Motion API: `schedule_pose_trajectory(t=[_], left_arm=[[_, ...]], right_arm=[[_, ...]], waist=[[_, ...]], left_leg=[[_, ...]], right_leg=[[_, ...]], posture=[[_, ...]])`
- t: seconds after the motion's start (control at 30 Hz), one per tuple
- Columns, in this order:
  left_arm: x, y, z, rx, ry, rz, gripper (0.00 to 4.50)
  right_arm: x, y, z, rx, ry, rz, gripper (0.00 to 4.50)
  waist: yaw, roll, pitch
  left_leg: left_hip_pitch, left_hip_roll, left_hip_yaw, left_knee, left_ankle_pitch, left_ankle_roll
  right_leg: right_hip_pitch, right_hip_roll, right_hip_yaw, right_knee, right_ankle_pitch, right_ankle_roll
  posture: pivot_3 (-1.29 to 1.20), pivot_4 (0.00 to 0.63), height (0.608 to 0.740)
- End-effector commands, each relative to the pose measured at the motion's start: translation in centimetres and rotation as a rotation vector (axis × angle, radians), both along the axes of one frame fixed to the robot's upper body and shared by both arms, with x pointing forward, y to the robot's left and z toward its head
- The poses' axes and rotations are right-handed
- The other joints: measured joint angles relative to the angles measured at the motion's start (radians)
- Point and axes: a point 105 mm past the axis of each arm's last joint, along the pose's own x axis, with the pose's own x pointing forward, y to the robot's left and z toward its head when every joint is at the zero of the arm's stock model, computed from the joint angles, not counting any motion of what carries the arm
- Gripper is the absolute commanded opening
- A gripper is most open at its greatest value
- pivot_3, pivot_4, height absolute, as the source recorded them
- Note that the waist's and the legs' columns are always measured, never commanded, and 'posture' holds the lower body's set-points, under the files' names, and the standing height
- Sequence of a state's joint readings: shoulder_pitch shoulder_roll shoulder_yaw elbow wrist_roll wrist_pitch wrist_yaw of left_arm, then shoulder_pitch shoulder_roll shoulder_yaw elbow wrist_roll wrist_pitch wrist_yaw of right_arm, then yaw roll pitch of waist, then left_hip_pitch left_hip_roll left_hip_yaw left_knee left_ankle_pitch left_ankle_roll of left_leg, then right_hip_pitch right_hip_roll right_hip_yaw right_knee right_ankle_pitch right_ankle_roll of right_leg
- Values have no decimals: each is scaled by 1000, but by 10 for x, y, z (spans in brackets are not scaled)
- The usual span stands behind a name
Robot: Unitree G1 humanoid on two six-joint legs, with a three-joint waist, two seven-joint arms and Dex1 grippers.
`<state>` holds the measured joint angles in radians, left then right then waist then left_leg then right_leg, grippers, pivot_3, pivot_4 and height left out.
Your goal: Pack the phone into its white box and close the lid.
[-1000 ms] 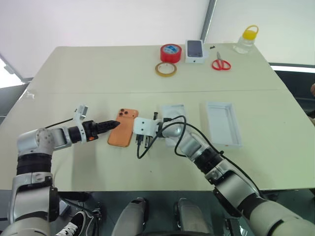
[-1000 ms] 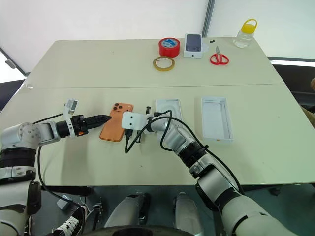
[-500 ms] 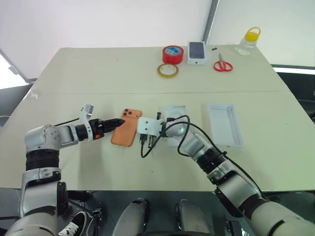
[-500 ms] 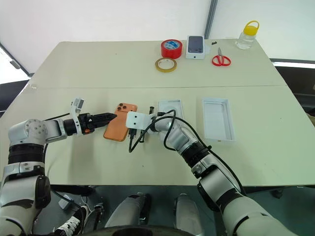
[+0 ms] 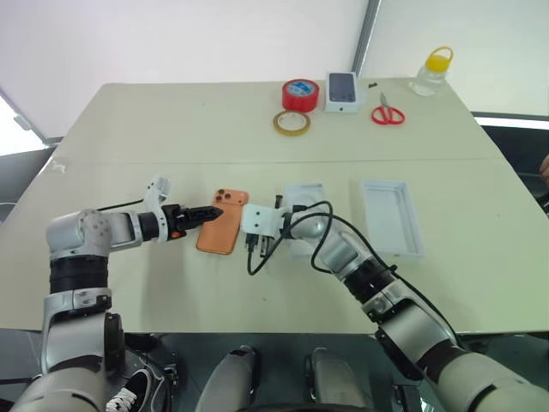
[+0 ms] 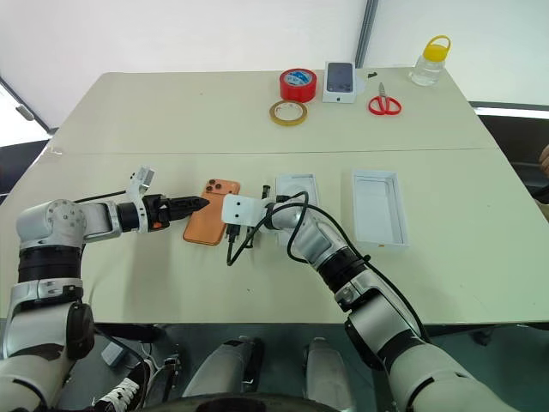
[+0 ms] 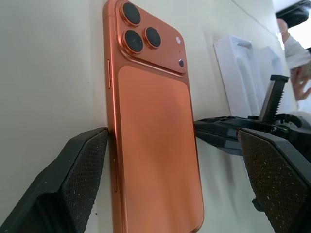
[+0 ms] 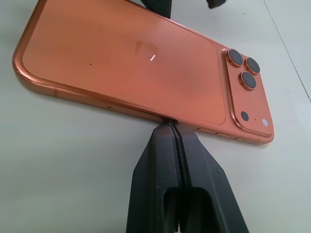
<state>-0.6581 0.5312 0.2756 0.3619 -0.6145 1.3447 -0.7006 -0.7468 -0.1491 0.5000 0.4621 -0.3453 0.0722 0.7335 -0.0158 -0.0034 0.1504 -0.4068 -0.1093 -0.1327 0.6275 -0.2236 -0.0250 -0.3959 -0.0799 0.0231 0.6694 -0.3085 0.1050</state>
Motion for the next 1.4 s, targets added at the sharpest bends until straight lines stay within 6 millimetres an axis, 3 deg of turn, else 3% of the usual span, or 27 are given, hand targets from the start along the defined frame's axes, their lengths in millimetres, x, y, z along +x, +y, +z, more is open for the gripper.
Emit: schedule_pose_trajectory(t=[0.03, 0.1, 0.33, 0.53, 0.8, 0.97, 1.13, 1.27, 1.4], left_arm=[[-6, -40, 6, -83, -10, -135, 4402], [-9, -37, -3, -65, 13, -121, 4402], [-7, -54, 17, -102, -33, -149, 4402], [-7, -56, 33, -232, -29, -133, 4402], [-9, -53, 22, -83, -18, -117, 4402], [-8, -48, 19, -124, -5, -87, 4402], [-12, -57, 18, -102, -17, -112, 4402], [-6, -38, 4, 19, 17, -20, 4402], [-5, -30, 14, 73, -2, -18, 4402]], right_arm=[[-8, 16, 4, 21, -18, 59, 29], [-8, 16, 4, 23, -20, 58, 29], [-8, 15, 5, 21, -29, 63, 29], [-6, 14, 6, 19, -33, 62, 29], [-6, 13, 4, 18, -30, 58, 29], [-5, 13, 6, 19, -39, 57, 29], [-5, 12, 5, 15, -42, 58, 29], [-5, 12, 5, 16, -42, 58, 29], [-4, 11, 4, 14, -45, 57, 29]], waist=[[-2, 0, 0], [-2, 0, 0], [0, 0, 0], [-2, 0, 0], [-3, -1, 0], [-4, -1, 0], [-3, -1, 0], [-4, -1, 0], [-6, -1, 0]], left_leg=[[0, 0, 0, 0, 0, 0], [0, 0, 0, 0, 0, 0], [0, 0, 0, 0, 0, 0], [0, 0, 0, 0, 0, 0], [0, 0, 0, 0, 0, 0], [0, 0, 0, 0, 0, 0], [0, 0, 0, 0, 0, 0], [0, 0, 0, 0, 0, 0], [0, 0, 0, 0, 0, 0]], right_leg=[[0, 0, 0, 0, 0, 0], [0, 0, 0, 0, 0, 0], [0, 0, 0, 0, 0, 0], [0, 0, 0, 0, 0, 0], [0, 0, 0, 0, 0, 0], [0, 0, 0, 0, 0, 0], [0, 0, 0, 0, 0, 0], [0, 0, 0, 0, 0, 0], [0, 0, 0, 0, 0, 0]], posture=[[0, 150, 740], [0, 150, 740], [0, 150, 740], [0, 150, 740], [0, 150, 740], [0, 150, 740], [0, 150, 740], [0, 150, 740], [0, 150, 740]])
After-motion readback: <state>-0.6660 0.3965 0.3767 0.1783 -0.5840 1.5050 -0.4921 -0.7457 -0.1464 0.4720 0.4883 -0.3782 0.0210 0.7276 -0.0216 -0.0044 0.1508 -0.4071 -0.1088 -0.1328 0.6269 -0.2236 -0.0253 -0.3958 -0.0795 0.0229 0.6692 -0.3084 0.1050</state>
